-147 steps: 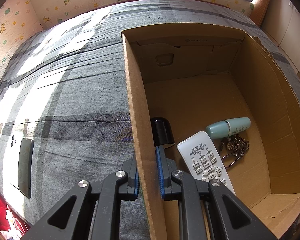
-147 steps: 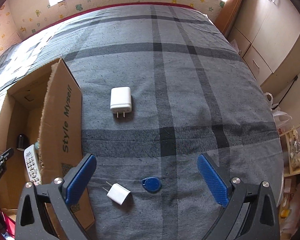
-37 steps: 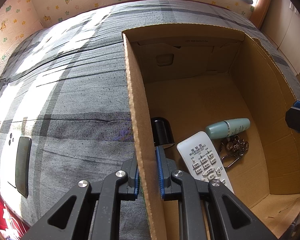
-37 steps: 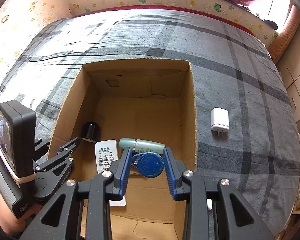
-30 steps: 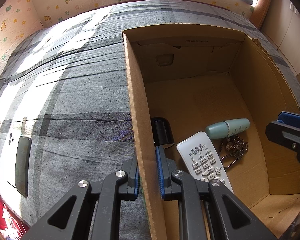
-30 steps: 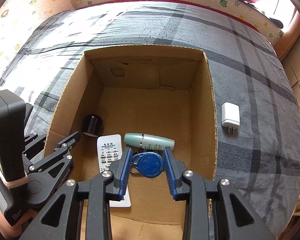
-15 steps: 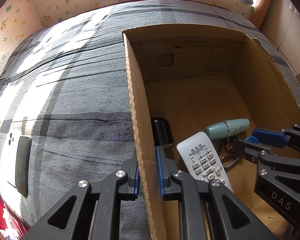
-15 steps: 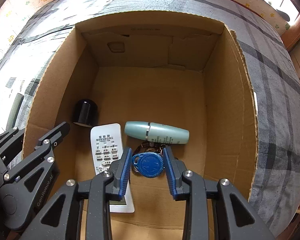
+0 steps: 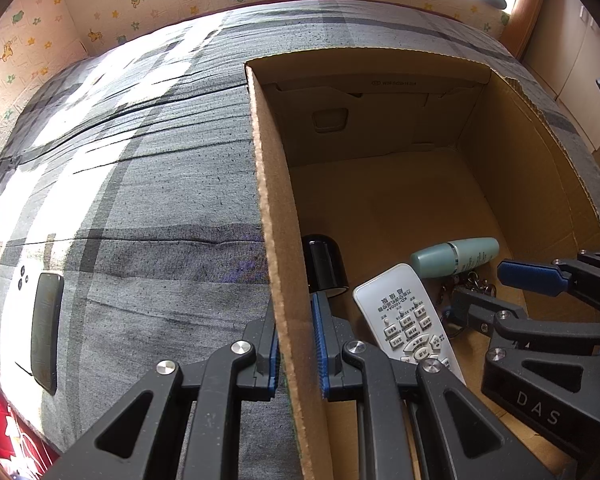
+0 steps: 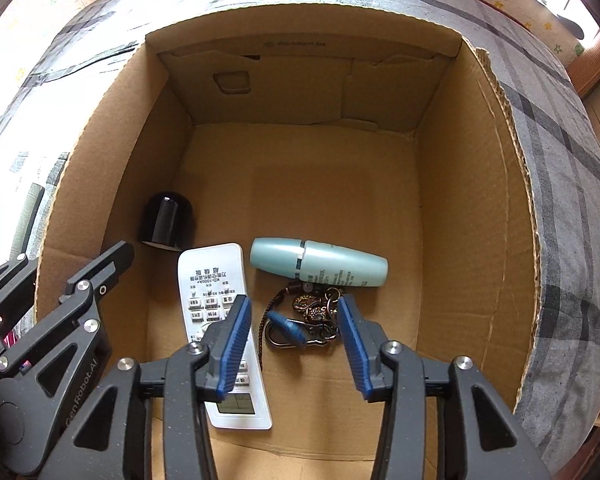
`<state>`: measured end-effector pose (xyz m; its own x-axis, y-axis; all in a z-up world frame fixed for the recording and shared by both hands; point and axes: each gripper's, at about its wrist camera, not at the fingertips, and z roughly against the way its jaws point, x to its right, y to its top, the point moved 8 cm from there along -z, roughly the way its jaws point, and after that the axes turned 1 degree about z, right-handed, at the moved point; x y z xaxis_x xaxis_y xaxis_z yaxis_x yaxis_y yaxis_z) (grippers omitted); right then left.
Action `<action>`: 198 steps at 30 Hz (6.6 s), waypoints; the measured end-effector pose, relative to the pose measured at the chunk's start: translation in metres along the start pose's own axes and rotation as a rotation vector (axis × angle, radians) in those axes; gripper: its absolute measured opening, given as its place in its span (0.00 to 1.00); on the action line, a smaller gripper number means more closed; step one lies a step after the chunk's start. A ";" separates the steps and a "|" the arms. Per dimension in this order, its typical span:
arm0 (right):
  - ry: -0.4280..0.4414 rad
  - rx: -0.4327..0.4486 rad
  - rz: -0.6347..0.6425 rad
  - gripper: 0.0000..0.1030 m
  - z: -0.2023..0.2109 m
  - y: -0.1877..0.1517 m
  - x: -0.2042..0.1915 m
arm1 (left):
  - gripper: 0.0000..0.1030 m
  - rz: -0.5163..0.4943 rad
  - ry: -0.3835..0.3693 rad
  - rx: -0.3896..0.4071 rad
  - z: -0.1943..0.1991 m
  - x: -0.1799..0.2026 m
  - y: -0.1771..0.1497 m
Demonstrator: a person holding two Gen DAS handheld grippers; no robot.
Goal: Organize rigid objects
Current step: 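Carry the blue key fob into the box with the right tool and release it, then withdraw the open right tool toward the small white charger, then grasp the small white charger with the right tool, then carry the small white charger into the box with the right tool and release it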
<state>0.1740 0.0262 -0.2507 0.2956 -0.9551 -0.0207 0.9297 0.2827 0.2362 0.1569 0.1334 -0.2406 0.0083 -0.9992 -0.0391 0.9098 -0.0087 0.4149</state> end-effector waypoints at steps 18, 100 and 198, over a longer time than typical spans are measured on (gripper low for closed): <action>-0.016 0.175 -0.039 0.66 0.084 0.000 0.023 | 0.15 -0.002 0.001 0.000 0.000 -0.002 0.000; -0.057 0.050 -0.156 0.40 0.007 -0.100 0.160 | 0.15 0.004 0.015 -0.004 0.003 -0.001 -0.001; -0.002 -0.009 0.035 0.42 -0.008 0.003 0.001 | 0.15 0.010 -0.013 0.002 0.001 -0.003 -0.004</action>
<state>0.1792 0.0270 -0.2575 0.3275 -0.9448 -0.0110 0.9208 0.3166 0.2276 0.1529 0.1368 -0.2409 0.0120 -0.9997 -0.0229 0.9089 0.0014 0.4169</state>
